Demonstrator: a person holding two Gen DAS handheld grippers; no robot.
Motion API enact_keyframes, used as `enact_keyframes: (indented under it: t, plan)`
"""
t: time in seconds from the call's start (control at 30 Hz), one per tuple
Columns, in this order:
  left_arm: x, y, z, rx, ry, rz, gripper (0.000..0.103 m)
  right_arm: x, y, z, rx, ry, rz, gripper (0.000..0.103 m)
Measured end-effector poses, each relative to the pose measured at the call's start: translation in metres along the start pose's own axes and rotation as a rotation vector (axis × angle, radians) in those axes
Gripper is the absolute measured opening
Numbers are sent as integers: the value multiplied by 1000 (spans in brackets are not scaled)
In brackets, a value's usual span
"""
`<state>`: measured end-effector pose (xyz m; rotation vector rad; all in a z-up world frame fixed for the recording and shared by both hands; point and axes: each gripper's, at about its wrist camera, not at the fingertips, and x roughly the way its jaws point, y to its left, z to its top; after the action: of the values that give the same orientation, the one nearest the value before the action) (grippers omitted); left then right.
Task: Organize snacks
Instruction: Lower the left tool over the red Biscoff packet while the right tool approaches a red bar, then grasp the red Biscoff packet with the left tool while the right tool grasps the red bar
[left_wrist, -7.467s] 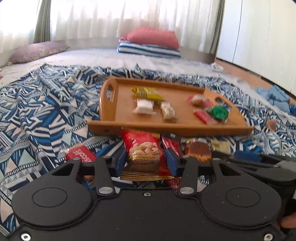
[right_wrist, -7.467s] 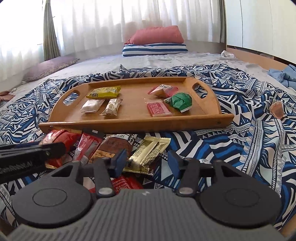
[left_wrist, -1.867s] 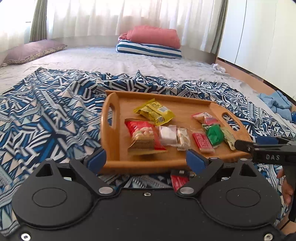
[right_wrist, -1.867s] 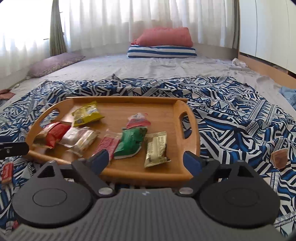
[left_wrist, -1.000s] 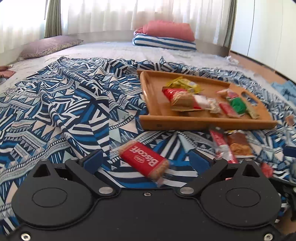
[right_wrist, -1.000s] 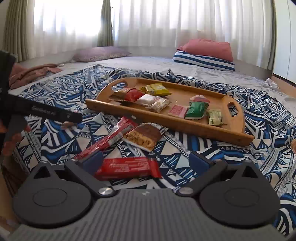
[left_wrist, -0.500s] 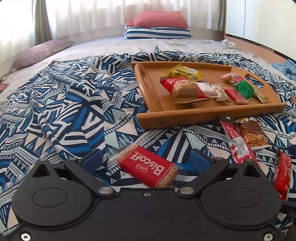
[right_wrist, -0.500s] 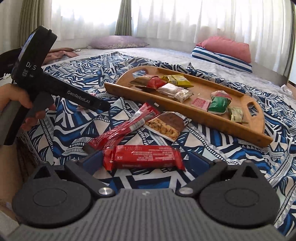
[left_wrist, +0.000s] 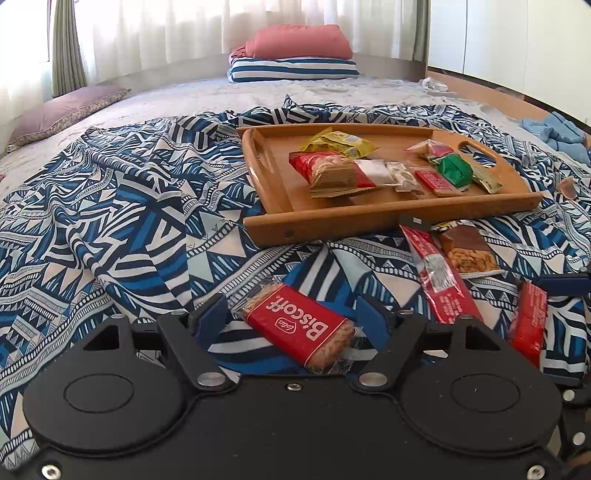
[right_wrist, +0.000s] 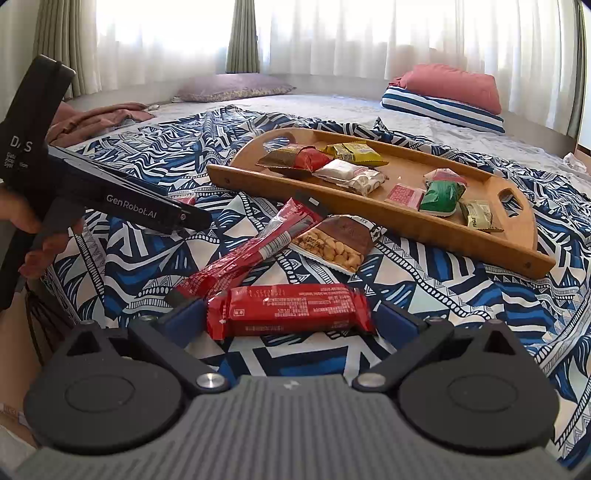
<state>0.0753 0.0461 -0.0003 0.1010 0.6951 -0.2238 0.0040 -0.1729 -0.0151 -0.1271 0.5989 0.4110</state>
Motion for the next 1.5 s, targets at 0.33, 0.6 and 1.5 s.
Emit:
enact_keyframes:
  t: [0.33,0.6,1.5]
  plan:
    - [-9,-12,-6,-34,-10,15,57,2,0,0,20,3,2,103]
    - [-14,-18,-8,-84,-22,34,46,0,1,0,48,-10,10,92]
    - [-34,-29,-8,-72,-68,39,34,-22,-2,7,84,-72,-25,69]
